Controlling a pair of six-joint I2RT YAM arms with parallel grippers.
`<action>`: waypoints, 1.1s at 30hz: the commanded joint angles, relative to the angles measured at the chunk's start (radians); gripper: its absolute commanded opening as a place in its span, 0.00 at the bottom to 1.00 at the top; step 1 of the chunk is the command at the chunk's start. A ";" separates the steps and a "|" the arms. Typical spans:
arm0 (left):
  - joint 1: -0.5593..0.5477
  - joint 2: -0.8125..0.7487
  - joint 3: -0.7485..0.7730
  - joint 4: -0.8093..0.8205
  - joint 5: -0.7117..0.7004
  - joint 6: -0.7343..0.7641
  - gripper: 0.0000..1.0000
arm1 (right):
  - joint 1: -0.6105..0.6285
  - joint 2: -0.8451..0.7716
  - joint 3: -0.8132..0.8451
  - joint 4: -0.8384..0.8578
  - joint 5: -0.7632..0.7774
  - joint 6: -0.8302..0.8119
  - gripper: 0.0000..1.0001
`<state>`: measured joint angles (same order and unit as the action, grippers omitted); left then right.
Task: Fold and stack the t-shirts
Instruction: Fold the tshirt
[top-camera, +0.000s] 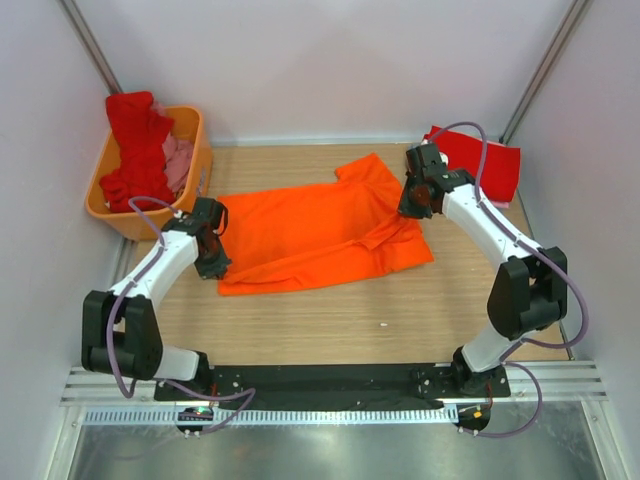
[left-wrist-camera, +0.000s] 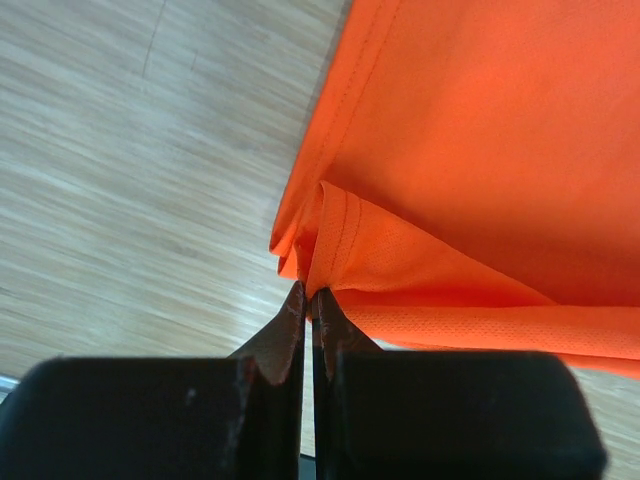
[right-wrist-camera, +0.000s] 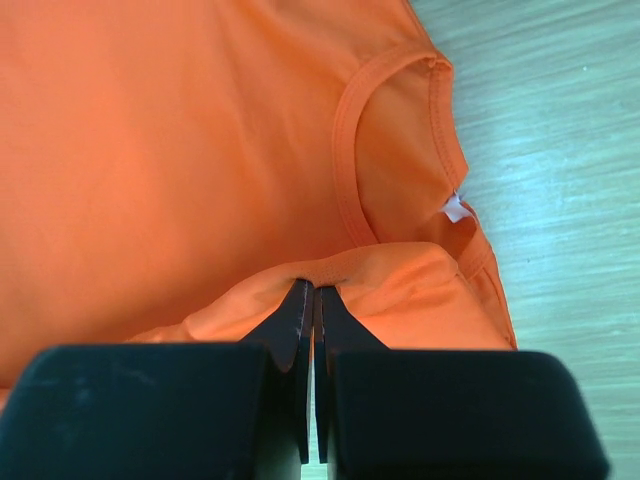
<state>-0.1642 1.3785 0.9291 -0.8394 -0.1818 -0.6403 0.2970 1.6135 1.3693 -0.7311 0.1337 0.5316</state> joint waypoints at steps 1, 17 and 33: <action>0.014 0.022 0.072 -0.012 -0.030 0.039 0.00 | -0.010 0.022 0.057 0.039 -0.002 -0.027 0.01; 0.031 0.252 0.235 -0.027 -0.090 0.059 0.01 | -0.029 0.164 0.137 0.068 -0.017 -0.038 0.01; 0.066 0.242 0.425 -0.138 -0.038 0.053 0.84 | -0.073 0.413 0.550 -0.076 -0.029 -0.111 0.77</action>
<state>-0.1078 1.7321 1.3231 -0.9260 -0.2131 -0.5758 0.2260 2.0884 1.8553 -0.7597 0.0944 0.4496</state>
